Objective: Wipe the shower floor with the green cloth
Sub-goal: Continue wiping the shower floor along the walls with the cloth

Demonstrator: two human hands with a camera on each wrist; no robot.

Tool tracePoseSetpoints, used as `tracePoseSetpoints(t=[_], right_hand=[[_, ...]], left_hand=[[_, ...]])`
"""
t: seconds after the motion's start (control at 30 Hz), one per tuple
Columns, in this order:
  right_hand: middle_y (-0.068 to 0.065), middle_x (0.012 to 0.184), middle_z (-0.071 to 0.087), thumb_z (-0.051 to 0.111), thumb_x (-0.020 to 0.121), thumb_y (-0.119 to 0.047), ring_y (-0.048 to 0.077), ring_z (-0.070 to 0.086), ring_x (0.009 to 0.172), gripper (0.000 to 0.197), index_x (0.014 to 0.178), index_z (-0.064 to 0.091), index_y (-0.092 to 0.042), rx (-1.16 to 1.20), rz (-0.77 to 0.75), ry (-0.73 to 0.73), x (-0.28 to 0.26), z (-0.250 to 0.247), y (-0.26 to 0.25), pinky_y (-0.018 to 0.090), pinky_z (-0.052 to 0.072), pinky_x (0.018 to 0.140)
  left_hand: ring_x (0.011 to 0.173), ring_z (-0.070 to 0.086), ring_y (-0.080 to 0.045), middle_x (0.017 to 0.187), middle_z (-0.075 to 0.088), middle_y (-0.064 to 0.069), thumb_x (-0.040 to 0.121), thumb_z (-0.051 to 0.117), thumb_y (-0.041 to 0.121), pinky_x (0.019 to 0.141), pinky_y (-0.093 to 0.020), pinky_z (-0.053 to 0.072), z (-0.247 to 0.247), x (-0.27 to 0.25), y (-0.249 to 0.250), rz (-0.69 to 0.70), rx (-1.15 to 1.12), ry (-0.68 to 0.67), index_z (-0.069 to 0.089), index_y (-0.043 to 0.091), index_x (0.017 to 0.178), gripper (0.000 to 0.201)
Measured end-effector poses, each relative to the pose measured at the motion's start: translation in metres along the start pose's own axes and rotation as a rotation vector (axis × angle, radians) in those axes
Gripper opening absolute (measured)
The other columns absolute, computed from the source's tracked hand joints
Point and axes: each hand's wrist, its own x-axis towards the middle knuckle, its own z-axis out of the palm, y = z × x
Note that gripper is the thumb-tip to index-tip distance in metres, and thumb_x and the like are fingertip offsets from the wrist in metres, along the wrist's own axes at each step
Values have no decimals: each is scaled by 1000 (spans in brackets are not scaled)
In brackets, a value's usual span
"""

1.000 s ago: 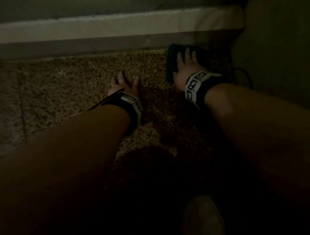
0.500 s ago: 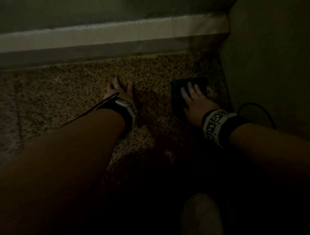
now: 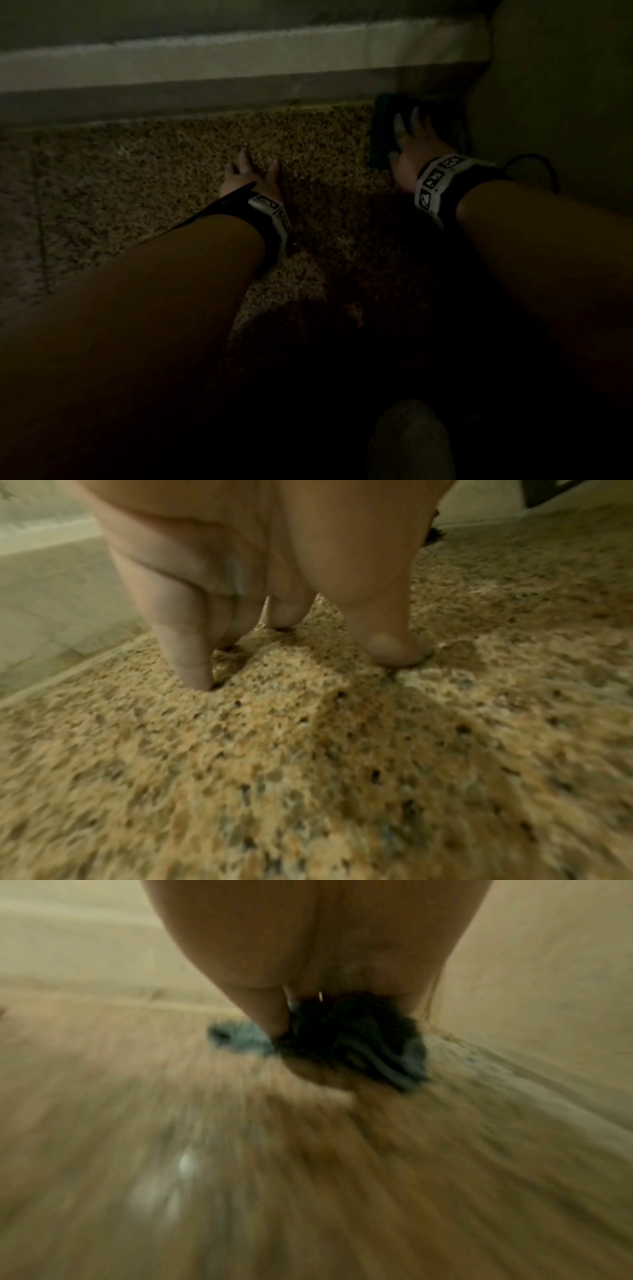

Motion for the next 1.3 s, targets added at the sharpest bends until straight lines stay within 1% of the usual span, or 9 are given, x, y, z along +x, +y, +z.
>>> tracePoseSetpoints(t=[0.1,0.23,0.43,0.5,0.77,0.9,1.03,1.1,1.3], right_hand=[[8,158,-16,27,103,-32,28,-9,146,62,151,-9,-18,17,-27,2,-16,16,11,42,9,117],[12,158,-12,32,102,-29,30,-6,146,64,152,-6,-15,-21,-73,20,-49,45,27,37,4,116],[9,158,-14,32,102,-29,29,-8,146,64,152,-7,-17,7,-28,-28,-50,50,29,41,6,117],[9,158,-16,31,103,-29,29,-9,145,63,152,-8,-18,29,-3,-59,-38,40,30,43,6,116],[14,158,-10,32,103,-32,36,-4,145,64,152,-6,-16,5,62,10,3,1,30,42,7,117],[13,158,-13,26,103,-33,34,-6,145,61,151,-8,-17,-20,17,-12,-17,17,42,42,4,118],[13,158,-13,29,103,-29,34,-6,145,62,151,-7,-16,9,-8,-45,-55,50,57,43,4,116],[12,158,-14,30,103,-27,33,-7,145,63,152,-7,-16,-5,-2,-70,-75,67,61,41,4,116],[11,157,-19,34,102,-30,33,-10,145,67,151,-10,-16,15,67,-244,-94,69,58,46,8,118]], left_hand=[[144,1,-36,156,-17,-11,90,61,40,105,-47,34,-4,4,0,4,90,-60,-13,32,149,95],[144,6,-34,157,-12,-11,99,48,31,104,-46,36,-5,1,1,-13,74,-23,-9,28,150,77],[143,5,-39,156,-16,-13,90,62,33,98,-46,41,0,7,-1,38,180,-44,-15,33,148,96],[143,7,-39,157,-15,-11,96,53,29,98,-47,40,-3,4,0,23,147,-57,-11,33,149,84],[144,-1,-35,156,-18,-10,91,61,35,107,-52,30,0,8,-4,13,77,-68,-12,35,148,93],[144,-8,-34,154,-26,-9,78,76,37,105,-54,31,10,4,-16,70,169,-57,-19,39,145,116],[143,-19,-30,152,-31,-4,88,49,59,113,-54,19,29,-11,-31,153,96,-23,-15,38,147,90],[142,-22,-28,152,-31,-3,94,38,55,117,-47,11,42,-24,-35,191,82,-19,-14,35,148,77],[143,-21,-26,153,-30,-2,97,37,49,118,-46,8,57,-46,-43,228,173,-101,-15,32,149,76]])
